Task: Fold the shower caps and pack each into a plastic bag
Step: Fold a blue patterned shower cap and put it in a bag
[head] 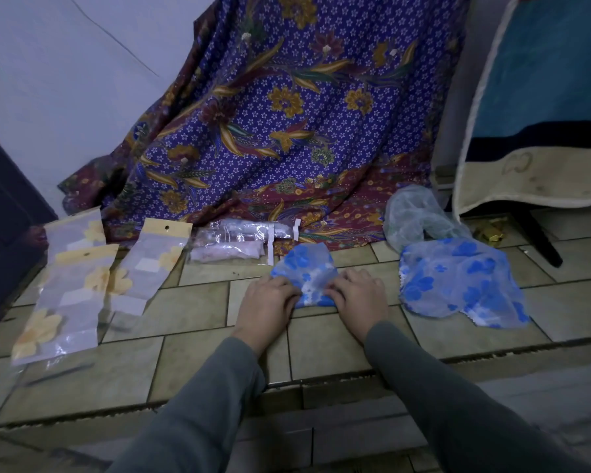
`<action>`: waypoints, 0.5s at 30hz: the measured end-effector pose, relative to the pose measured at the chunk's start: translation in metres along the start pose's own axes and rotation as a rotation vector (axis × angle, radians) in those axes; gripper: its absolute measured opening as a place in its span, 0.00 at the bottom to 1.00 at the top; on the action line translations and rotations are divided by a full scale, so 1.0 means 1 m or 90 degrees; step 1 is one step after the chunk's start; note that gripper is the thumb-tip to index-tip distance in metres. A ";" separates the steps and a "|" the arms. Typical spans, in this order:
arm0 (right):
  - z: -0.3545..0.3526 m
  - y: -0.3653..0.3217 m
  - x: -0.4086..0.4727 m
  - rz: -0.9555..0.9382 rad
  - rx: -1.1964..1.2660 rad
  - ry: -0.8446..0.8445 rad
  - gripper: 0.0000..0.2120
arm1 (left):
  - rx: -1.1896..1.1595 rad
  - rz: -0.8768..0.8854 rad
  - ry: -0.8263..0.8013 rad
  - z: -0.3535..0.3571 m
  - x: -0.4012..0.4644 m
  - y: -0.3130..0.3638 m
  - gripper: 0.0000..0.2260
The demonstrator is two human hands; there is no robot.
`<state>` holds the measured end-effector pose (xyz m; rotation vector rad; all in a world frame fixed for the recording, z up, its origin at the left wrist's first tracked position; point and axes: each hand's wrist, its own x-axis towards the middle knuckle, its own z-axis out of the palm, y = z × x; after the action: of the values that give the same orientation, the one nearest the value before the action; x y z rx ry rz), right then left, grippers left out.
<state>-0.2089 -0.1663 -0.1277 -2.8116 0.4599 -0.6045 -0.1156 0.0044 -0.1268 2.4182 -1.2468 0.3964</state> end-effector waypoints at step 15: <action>-0.016 -0.001 -0.008 -0.006 -0.034 -0.128 0.18 | -0.199 -0.082 -0.109 -0.006 -0.002 -0.015 0.22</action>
<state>-0.2227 -0.1654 -0.1161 -2.8881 0.4288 -0.3104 -0.1047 0.0159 -0.1256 2.2797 -1.1166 -0.0432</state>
